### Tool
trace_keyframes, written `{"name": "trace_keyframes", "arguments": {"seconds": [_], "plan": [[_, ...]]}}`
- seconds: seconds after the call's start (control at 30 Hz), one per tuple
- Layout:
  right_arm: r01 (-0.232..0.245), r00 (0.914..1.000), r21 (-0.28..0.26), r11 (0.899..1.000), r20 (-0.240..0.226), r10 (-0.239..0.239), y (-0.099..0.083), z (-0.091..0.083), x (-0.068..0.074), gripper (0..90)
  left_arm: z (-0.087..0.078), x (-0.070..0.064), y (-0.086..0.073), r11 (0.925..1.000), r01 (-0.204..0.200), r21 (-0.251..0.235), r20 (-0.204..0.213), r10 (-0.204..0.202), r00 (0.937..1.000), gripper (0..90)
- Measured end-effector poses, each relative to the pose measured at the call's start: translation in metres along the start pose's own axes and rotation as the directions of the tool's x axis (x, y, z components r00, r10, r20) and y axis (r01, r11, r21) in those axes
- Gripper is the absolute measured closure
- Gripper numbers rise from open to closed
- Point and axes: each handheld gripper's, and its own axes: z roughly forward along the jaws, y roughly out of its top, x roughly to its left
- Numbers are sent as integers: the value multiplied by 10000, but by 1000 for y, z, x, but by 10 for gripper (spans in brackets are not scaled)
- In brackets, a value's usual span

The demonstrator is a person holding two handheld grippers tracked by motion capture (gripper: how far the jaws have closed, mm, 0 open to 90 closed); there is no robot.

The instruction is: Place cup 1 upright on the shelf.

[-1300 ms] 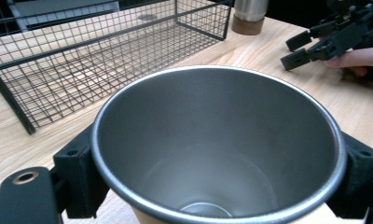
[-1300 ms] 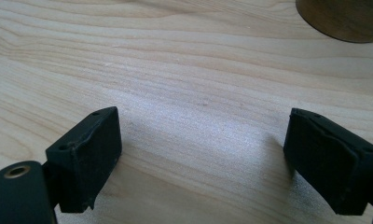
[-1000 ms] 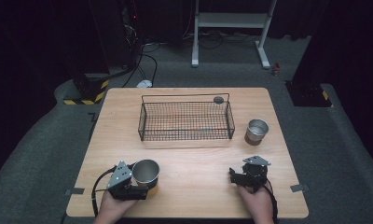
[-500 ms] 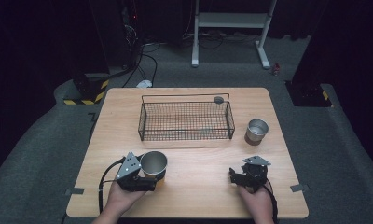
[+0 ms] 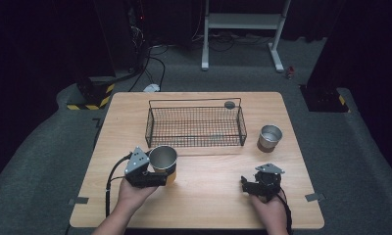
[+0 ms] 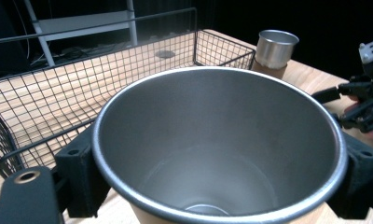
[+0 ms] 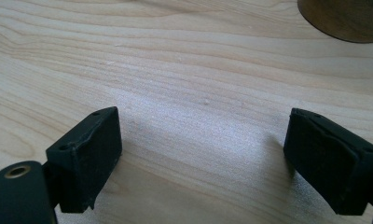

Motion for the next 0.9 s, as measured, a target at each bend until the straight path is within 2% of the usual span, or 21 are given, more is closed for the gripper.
{"name": "trace_keyframes", "arguments": {"seconds": [0.23,0.53,0.67,0.9], "plan": [[12,10000,-3,10000,-4,-12,0,0,0,110,7,4,6,9998,140,-169,-20,-140,9999,131],[-16,10000,5,10000,2,16,0,0,0,110,16,7,13,9998,136,-122,-124,-137,9998,131],[-7,10000,2,10000,-2,7,0,0,0,110,22,10,16,9993,309,-219,-53,-310,9995,131],[-9,10000,2,10000,-4,9,0,0,0,110,29,11,22,9997,199,-135,-189,-201,9996,131]]}}
